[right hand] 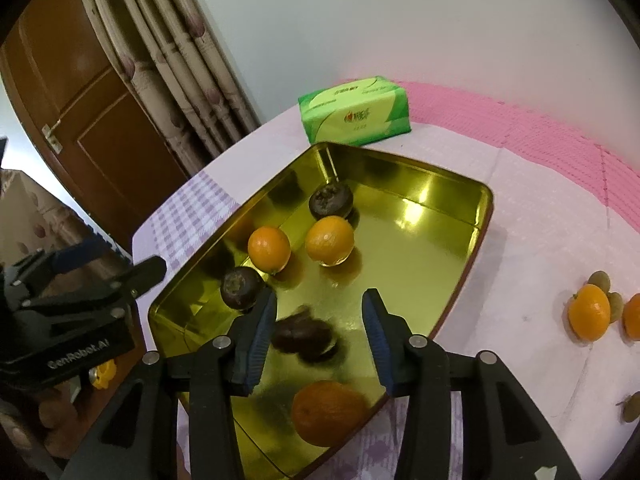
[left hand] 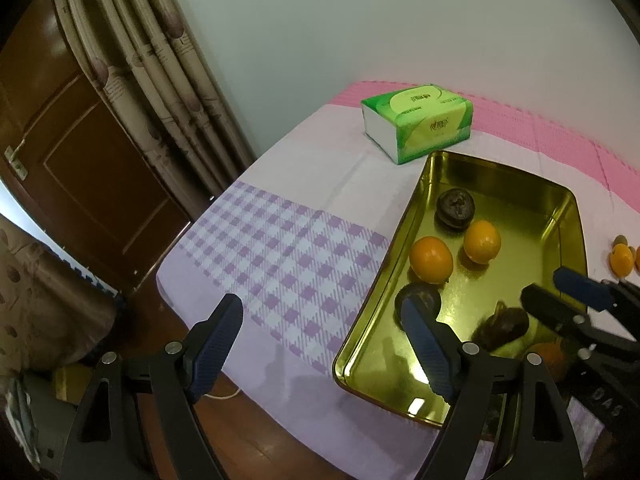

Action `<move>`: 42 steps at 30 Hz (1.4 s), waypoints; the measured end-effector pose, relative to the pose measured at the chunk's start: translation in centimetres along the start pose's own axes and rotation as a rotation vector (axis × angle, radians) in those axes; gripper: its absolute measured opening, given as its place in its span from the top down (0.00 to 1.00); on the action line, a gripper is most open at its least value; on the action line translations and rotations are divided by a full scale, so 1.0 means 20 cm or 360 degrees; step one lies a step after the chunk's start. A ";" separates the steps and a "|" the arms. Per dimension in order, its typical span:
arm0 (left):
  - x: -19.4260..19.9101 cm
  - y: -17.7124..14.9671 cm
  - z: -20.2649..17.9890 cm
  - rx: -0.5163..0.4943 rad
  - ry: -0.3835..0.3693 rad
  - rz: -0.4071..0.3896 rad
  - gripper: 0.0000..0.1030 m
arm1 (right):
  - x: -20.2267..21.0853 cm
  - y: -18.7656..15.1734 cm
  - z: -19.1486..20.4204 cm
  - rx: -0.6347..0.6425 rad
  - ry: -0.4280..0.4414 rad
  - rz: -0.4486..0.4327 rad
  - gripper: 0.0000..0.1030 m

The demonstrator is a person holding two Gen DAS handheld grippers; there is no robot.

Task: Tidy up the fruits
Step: 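Grasp another orange from the fruit pile with the left gripper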

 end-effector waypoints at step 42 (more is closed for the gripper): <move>0.43 0.16 -1.09 -0.0636 -0.1116 -0.0201 0.20 | 1.16 -0.63 -1.25 -0.0355 -0.0849 -0.0269 0.45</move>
Point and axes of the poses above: each gripper's, at about its wrist camera, not at the fingertips, and x roughly against the way its jaws point, z to its left, y to its top, the point moved 4 cm from there along -x, roughly the way its jaws point, and after that the axes turned 11 degrees about -z, right-handed, at the moved point
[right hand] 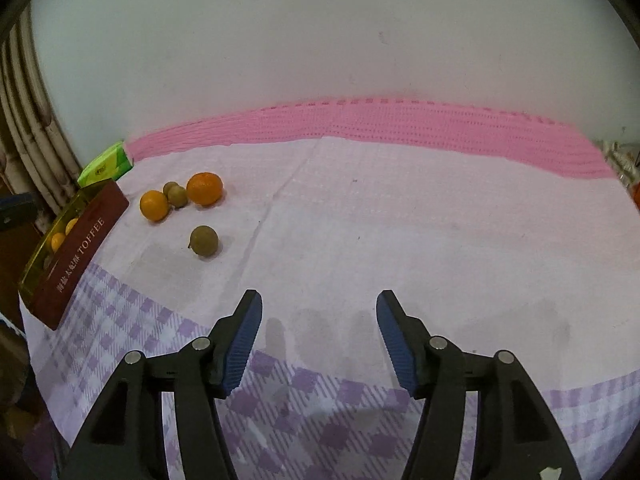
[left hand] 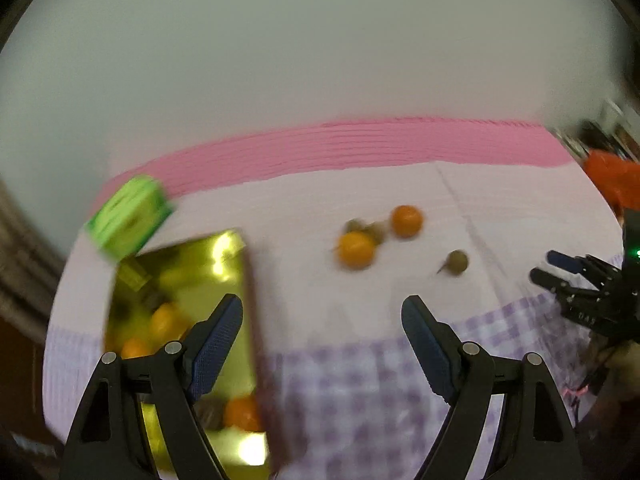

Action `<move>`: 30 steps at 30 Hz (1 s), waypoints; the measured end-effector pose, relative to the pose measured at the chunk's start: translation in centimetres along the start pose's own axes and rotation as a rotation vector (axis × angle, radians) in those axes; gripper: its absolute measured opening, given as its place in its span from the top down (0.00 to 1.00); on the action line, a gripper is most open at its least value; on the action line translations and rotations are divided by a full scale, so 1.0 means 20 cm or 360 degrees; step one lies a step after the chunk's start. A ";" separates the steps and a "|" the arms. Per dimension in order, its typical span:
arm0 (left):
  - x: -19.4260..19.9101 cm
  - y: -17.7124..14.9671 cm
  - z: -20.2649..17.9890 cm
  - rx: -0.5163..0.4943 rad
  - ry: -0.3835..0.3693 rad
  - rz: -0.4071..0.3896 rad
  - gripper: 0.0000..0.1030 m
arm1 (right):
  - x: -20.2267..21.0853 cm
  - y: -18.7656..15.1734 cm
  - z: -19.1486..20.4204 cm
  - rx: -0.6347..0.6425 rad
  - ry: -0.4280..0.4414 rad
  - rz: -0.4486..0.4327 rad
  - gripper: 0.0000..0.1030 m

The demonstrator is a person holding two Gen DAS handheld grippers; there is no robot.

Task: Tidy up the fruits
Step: 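Grasp another orange from the fruit pile with the left gripper, then carry the orange over the tin with the left gripper while the right gripper grasps a small olive-green fruit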

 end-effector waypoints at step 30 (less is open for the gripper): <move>-0.49 -0.08 0.01 0.0293 -0.0193 0.0387 0.57 | -0.03 -0.03 -0.02 -0.0105 0.0072 0.0020 0.29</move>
Point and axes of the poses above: each gripper's, at about its wrist camera, not at the fingertips, and x roughly against the way its jaws point, z to its left, y to its top, the point moved 4 cm from there along -x, roughly the way its jaws point, and after that the axes turned 11 degrees about -z, right-handed, at the moved point
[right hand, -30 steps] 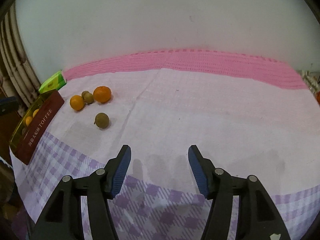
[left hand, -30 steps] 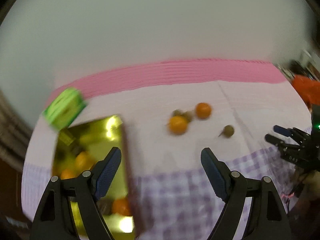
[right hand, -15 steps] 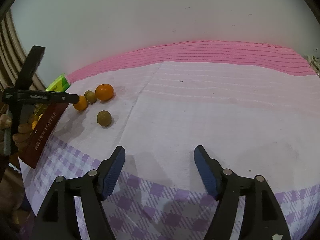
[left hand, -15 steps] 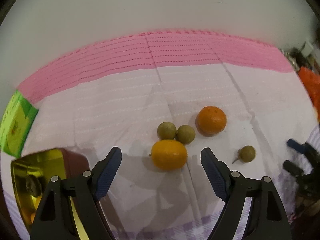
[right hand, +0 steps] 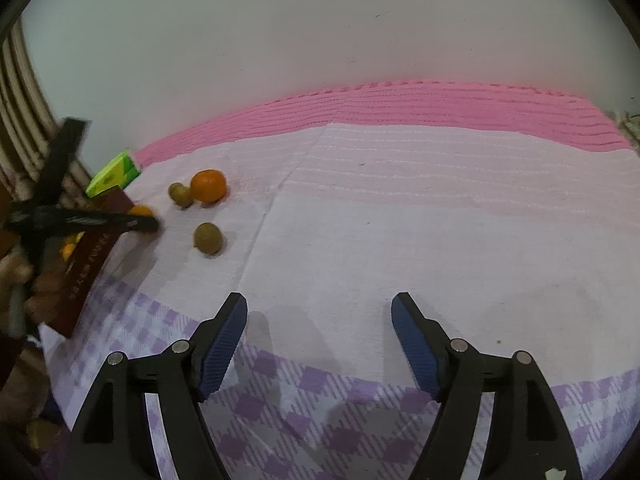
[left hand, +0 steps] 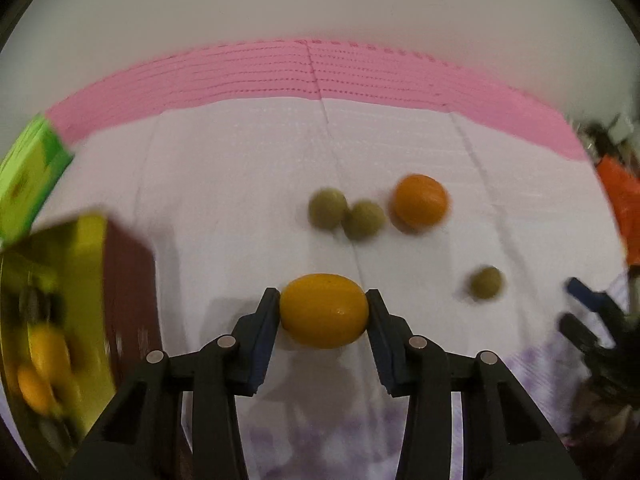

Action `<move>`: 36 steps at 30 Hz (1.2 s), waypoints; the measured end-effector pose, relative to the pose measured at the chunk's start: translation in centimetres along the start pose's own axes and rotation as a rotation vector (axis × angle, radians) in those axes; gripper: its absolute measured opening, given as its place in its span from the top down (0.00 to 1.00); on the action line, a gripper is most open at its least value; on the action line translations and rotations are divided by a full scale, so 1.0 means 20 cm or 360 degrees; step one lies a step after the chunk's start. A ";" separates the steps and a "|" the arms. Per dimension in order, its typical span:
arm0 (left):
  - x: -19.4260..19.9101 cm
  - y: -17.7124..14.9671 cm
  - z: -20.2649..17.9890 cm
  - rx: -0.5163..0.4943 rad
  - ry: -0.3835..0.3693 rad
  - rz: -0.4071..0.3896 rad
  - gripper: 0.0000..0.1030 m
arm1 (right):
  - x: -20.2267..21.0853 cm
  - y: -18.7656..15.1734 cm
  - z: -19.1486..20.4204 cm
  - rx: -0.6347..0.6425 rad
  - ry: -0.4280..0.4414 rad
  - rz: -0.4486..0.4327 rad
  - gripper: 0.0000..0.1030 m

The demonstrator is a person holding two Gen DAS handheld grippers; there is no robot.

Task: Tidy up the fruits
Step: 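Carry the orange over the tin with the left gripper while the right gripper grasps a small olive-green fruit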

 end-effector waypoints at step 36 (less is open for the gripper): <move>0.89 -0.49 0.57 0.0545 0.0438 -0.0390 0.57 | -0.24 0.04 0.56 0.0334 0.0251 0.0059 0.79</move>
Point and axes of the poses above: each gripper's, at about its wrist camera, not at the fingertips, and x roughly against the way its jaws point, z to its left, y to its top, the point moved 4 cm from there along -x, roughly the way its jaws point, and after that the axes turned 11 degrees about -z, right-handed, at the moved point
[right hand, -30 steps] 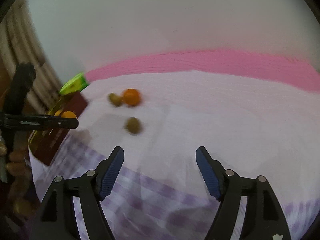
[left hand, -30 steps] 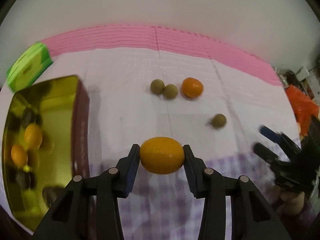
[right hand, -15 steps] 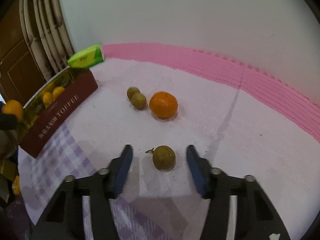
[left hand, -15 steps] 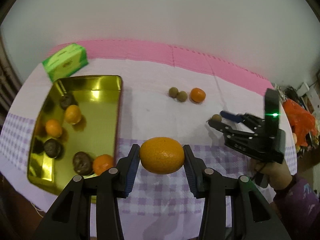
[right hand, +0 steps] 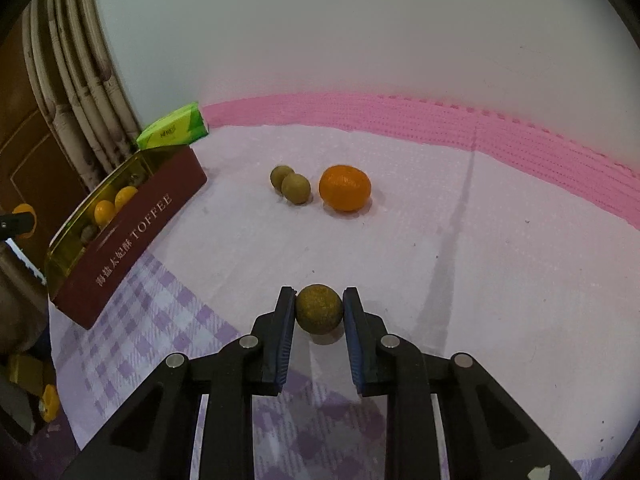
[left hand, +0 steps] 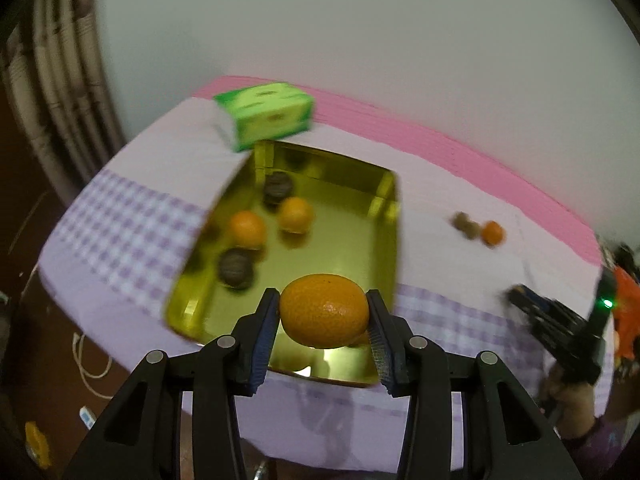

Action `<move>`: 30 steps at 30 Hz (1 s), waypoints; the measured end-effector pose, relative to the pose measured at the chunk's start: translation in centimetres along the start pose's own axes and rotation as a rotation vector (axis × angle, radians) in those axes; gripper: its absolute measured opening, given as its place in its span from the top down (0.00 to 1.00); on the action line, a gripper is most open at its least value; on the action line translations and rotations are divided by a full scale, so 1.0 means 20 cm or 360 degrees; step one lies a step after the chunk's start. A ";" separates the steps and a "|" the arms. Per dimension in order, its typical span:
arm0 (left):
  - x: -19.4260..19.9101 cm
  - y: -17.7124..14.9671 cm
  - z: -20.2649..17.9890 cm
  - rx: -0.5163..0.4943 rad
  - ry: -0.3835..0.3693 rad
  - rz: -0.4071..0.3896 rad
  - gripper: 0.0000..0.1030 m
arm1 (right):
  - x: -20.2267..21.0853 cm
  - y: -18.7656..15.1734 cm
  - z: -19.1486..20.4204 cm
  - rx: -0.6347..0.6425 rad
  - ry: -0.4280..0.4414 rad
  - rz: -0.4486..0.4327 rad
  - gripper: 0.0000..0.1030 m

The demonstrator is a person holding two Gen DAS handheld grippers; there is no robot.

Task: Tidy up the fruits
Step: 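Carry the orange over the tin with the left gripper while the right gripper grasps a small olive-green fruit, then lower the orange into the tin and open the left gripper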

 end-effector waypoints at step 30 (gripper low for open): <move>-0.20 -0.09 0.14 -0.0011 0.0094 0.0085 0.57 | -0.05 -0.02 0.03 0.0059 -0.0073 0.0072 0.79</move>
Point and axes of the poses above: each gripper's, at about its wrist camera, not at the fingertips, and x roughly against the way its jaws point, z to its left, y to its top, the point moved 4 cm from there along -x, roughly the way its jaws point, and after that the axes turned 11 degrees about -z, right-handed, at the moved point
